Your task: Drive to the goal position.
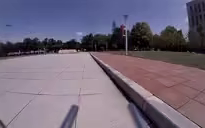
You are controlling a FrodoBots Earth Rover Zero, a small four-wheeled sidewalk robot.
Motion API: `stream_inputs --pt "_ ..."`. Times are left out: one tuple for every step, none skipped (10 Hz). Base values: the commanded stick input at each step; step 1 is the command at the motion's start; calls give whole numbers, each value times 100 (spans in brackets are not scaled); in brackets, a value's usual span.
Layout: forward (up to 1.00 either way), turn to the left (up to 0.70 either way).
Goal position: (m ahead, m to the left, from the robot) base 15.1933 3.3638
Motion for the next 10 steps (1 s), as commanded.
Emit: stream_inputs --pt "0 0" --pt "0 0" --pt "0 0" --pt "0 0" --pt "0 0" --pt "25 0" --pt "63 5" --pt "67 24" --pt "70 35" --pt "70 35"
